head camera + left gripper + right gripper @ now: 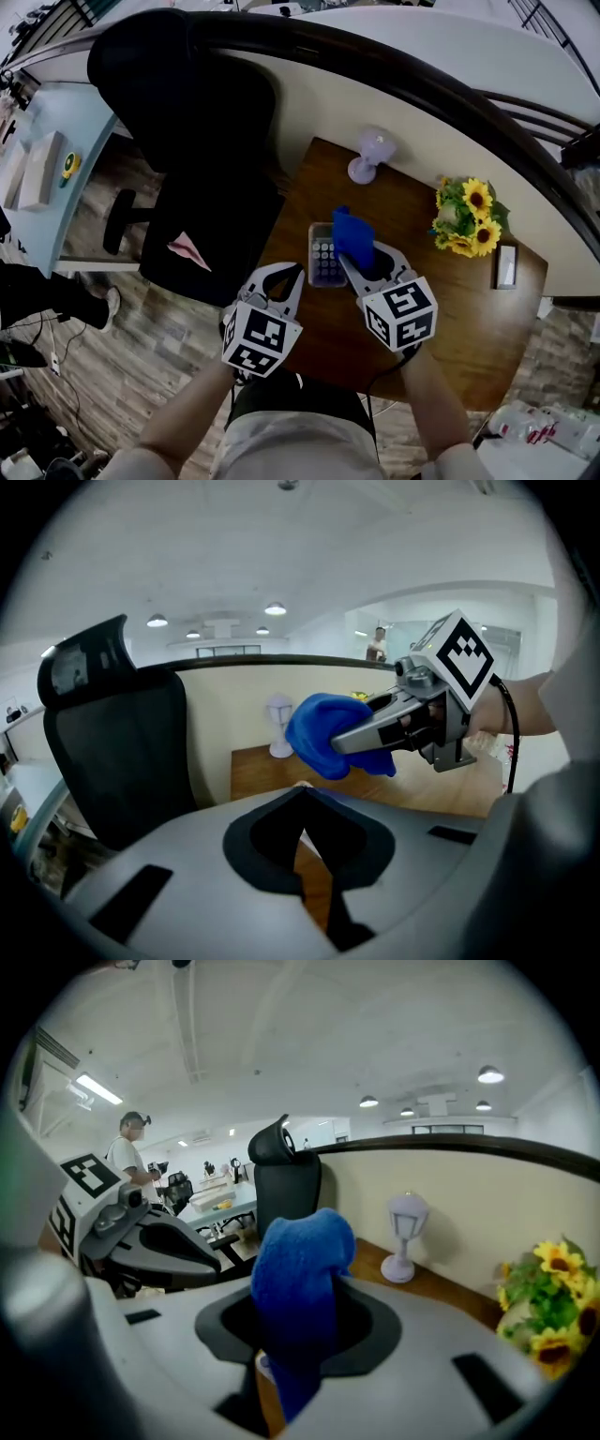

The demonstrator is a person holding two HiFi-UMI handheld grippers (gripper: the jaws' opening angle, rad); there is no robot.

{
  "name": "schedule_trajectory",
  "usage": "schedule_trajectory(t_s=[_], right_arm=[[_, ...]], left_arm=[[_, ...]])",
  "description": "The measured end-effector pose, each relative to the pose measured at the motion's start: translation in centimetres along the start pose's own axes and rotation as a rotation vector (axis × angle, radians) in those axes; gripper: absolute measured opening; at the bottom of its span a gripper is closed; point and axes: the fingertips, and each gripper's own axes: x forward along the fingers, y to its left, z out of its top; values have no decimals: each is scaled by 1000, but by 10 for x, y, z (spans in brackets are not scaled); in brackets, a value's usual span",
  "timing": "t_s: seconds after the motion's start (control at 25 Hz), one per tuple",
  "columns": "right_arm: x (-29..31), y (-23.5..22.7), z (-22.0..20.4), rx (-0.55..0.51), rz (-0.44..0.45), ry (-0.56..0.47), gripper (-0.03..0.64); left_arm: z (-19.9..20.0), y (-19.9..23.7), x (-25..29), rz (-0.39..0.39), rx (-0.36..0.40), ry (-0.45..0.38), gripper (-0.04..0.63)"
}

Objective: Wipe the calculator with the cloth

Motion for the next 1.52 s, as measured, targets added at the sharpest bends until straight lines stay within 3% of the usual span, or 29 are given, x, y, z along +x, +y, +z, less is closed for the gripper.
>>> schedule_trajectory(t_s=[0.56,0.76,1.0,1.28,1.52], right_arm=[[100,0,-68,3,80,134,137],[116,7,-81,-6,129,167,135],[124,2,-83,16,145,184,133],[107,-46,-93,81,32,197,133],[78,-100,-117,104,-161,250,127]], left_arm=[[-89,-7,92,-118,-134,108,3],[-103,-21,106,-183,-190,112,3],[-105,-18,109,-176,-199,91,3],[-105,-18,111,-158,-214,97,2],[-105,-17,111,-151,-226,103,2]])
